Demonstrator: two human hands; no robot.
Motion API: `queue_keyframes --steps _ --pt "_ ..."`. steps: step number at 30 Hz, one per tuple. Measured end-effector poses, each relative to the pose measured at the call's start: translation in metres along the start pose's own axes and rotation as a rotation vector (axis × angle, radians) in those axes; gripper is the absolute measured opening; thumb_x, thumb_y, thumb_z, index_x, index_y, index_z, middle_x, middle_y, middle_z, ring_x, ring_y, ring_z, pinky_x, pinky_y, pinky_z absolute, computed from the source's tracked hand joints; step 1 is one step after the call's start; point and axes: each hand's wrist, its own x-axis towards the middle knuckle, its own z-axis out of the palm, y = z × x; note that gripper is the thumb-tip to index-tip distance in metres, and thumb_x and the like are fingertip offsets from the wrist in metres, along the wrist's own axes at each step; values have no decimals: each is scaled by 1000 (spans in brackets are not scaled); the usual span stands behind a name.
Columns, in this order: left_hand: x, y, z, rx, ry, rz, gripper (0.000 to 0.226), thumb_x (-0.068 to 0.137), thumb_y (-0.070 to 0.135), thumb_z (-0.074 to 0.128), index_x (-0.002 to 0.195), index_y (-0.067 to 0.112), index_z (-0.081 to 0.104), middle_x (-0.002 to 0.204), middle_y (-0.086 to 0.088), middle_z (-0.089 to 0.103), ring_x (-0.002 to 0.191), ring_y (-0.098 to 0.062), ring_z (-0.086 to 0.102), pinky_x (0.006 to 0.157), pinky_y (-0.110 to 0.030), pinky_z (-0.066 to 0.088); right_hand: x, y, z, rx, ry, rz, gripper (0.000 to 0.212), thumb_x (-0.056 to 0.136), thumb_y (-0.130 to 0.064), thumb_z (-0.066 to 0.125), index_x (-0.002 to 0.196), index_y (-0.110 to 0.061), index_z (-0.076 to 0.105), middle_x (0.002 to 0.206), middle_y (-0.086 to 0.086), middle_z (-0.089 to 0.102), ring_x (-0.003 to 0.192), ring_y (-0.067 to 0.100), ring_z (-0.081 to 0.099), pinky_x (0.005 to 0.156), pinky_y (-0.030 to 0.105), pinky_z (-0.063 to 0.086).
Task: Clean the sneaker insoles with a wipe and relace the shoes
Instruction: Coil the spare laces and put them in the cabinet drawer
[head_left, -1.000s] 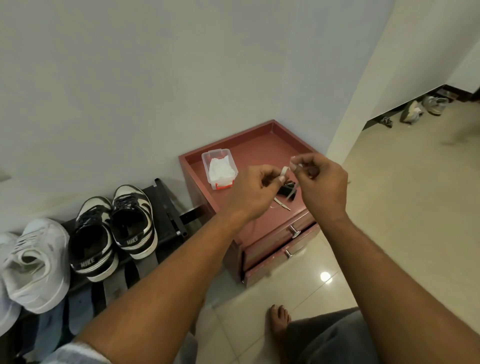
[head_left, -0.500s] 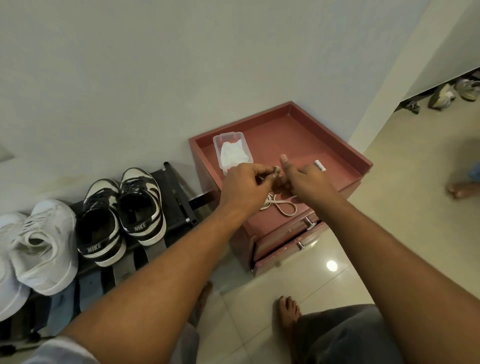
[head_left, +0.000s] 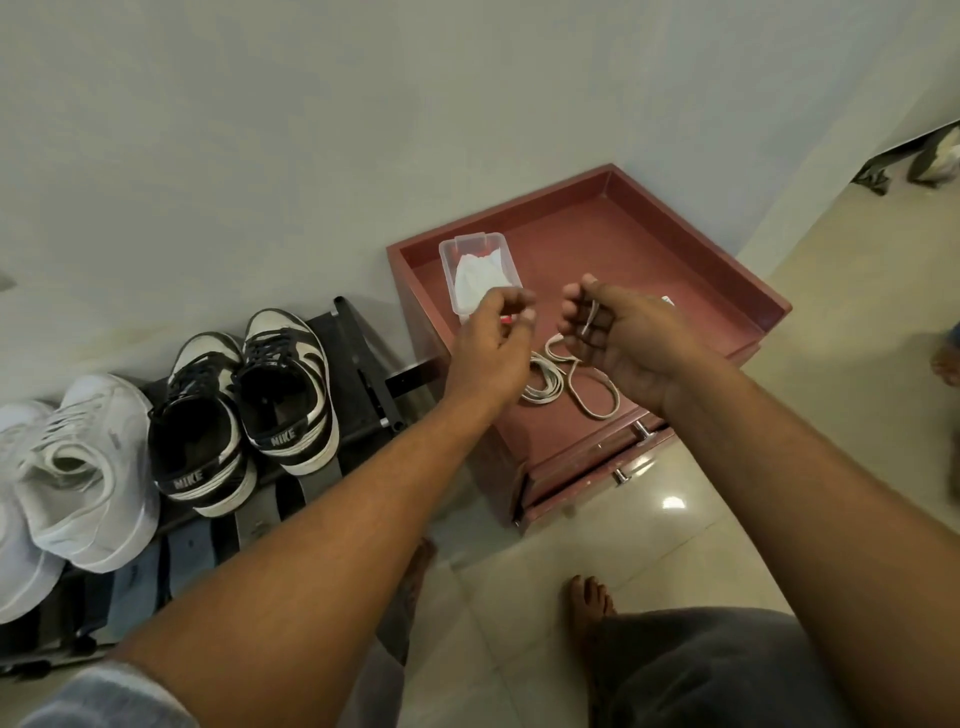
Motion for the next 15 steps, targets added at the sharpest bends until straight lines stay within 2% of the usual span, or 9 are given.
queue_keyframes --steps 2,3,5,8,10,12,14,15 --pt "0 3 6 -163 -145 -58 41 107 -4 48 139 19 59 137 4 66 111 -12 66 87 -22 57 -3 -2 7 87 -55 -6 27 108 -30 54 97 -13 71 83 1 73 77 14 71 76 27 59" --pt "-2 7 9 -192 -210 -83 45 107 -9 45 143 15 56 136 0 64 106 -6 66 85 -15 55 -5 -3 11 126 -86 -14 27 108 -29 53 98 -12 71 85 2 73 78 14 71 76 27 59" --pt "-6 12 11 -165 -261 -93 40 108 -8 46 146 3 55 126 -9 65 84 9 65 74 -9 52 -9 -7 17 191 -120 -51 27 109 -28 50 102 -11 71 91 4 74 84 15 73 77 26 60" --pt "-5 11 14 -201 -311 -97 29 111 0 46 137 -9 57 99 -6 69 67 4 68 59 -18 56 -10 -13 16 284 -88 -175 29 111 -26 47 113 -10 71 106 7 77 103 20 74 87 28 60" --pt "-5 10 15 -182 -359 -84 24 113 7 46 123 -5 65 82 5 69 69 -7 67 63 -34 59 -11 -15 12 266 -29 -302 29 111 -23 45 116 -9 70 116 10 76 115 24 72 97 31 58" --pt "-6 7 16 -106 -362 -50 25 114 10 47 109 1 70 74 14 70 66 -7 61 65 -26 53 -11 -14 3 59 56 -447 28 112 -21 45 119 -7 69 122 12 75 119 24 71 105 36 55" --pt "-7 8 14 -41 -340 -11 26 113 14 49 99 12 71 82 6 75 64 -4 61 63 -25 51 -7 -7 -9 -333 119 -586 28 111 -23 48 119 -8 71 120 7 76 112 20 73 105 43 55" --pt "-7 9 12 -13 -336 22 26 113 17 50 96 15 71 89 1 76 67 -5 66 64 -28 54 -5 -3 -14 -528 122 -637 27 110 -26 50 115 -14 73 117 1 76 102 18 74 98 48 58"
